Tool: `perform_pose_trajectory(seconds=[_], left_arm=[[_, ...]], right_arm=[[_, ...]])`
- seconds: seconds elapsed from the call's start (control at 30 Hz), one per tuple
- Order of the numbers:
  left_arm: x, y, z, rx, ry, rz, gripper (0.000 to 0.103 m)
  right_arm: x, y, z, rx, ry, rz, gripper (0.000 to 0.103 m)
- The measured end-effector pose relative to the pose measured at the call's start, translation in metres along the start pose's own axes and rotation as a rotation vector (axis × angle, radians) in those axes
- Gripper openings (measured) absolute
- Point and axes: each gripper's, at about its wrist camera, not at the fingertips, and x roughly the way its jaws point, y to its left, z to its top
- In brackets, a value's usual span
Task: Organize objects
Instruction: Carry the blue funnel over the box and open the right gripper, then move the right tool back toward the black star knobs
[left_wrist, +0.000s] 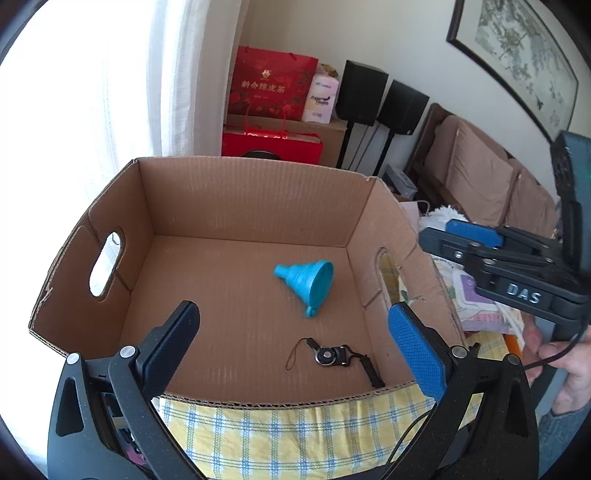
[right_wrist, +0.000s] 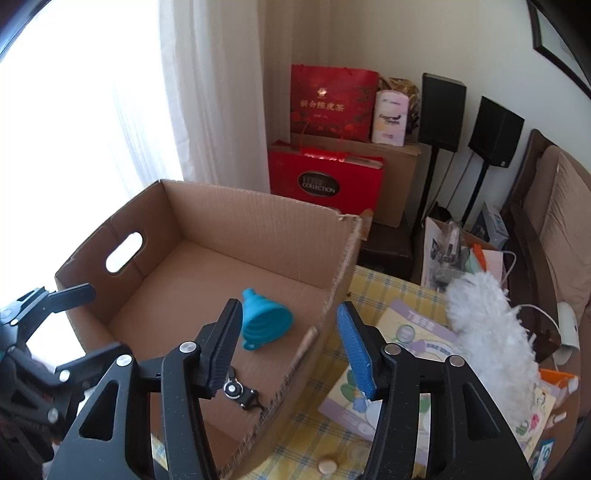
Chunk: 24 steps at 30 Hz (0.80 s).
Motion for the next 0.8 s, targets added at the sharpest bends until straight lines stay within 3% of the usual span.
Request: perform_pose_trajectory(seconds=[0.23, 0.8], left_arm=[[-0.009, -0.021, -0.01, 0.055, -0.015, -0.04, 0.101], [-0.022, -0.075, -0.047, 0.157, -0.031, -0.106, 0.098]], right_arm=[[-0.047, -0.018, -0.026, 0.033, -0.037, -0.02, 0.069], [-0.1, -0.058, -0.103, 0.174, -0.035, -0.085, 0.07]])
